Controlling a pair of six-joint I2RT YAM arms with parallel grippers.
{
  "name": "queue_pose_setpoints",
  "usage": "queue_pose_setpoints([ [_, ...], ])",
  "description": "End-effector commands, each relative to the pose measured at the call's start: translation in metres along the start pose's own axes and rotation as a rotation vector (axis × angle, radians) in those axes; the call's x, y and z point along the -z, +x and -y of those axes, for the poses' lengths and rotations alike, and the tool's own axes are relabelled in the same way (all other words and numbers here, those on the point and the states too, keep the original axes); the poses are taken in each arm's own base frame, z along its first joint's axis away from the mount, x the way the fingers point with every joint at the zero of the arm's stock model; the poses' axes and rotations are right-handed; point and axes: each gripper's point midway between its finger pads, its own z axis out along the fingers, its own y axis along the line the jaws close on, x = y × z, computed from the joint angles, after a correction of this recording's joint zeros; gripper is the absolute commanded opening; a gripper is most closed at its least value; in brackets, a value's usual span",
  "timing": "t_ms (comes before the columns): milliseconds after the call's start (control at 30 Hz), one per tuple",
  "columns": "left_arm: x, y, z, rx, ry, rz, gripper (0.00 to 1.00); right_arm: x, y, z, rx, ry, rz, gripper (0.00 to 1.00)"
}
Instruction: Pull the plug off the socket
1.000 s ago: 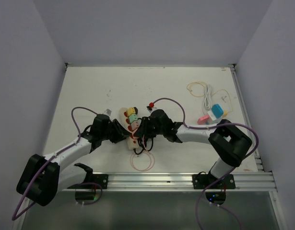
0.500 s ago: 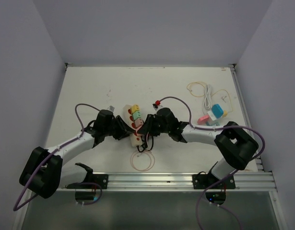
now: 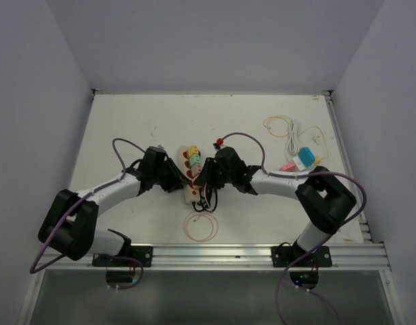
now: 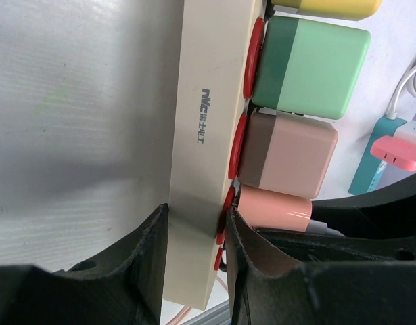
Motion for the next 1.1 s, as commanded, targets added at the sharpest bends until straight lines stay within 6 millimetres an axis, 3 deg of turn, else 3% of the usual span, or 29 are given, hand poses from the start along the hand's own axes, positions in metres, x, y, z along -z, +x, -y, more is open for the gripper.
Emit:
queue_pose_setpoints([
  [0,0.015,-0.04,-0.143,-0.047,-0.623,0.224,0.0,0.02,-0.026,-0.003,0.031,0.034,0.037,0.0],
  [333,0.014,-0.051,-0.14,-0.092,-0.652,0.233,0.0,0.023,-0.033,0.002,0.012,0.011,0.04,0.0],
  [467,0.007,-0.038,-0.114,-0.102,-0.484,0.167,0.02,0.018,-0.026,0.003,-0.003,-0.002,0.011,0.0],
  [533,0.005,-0.034,-0.102,-0.12,-0.399,0.152,0.12,0.017,-0.025,0.003,-0.02,-0.004,0.008,0.0],
  [567,0.007,-0.029,-0.086,-0.126,-0.317,0.13,0.26,0.016,-0.023,0.005,-0.026,-0.003,0.003,0.0],
  [633,0.01,-0.026,-0.076,-0.137,-0.254,0.124,0.52,0.012,-0.021,0.007,-0.037,0.002,-0.007,0.0],
  [667,0.012,-0.021,-0.068,-0.144,-0.207,0.102,0.71,0.011,-0.02,0.008,-0.041,0.002,-0.01,0.0],
  [767,0.019,-0.013,-0.053,-0.171,-0.114,0.075,0.87,0.008,-0.02,0.008,-0.043,-0.003,-0.013,0.0],
  [1067,0.019,0.023,-0.037,-0.157,0.071,-0.065,0.91,0.003,-0.02,0.006,-0.043,-0.006,-0.026,0.0],
])
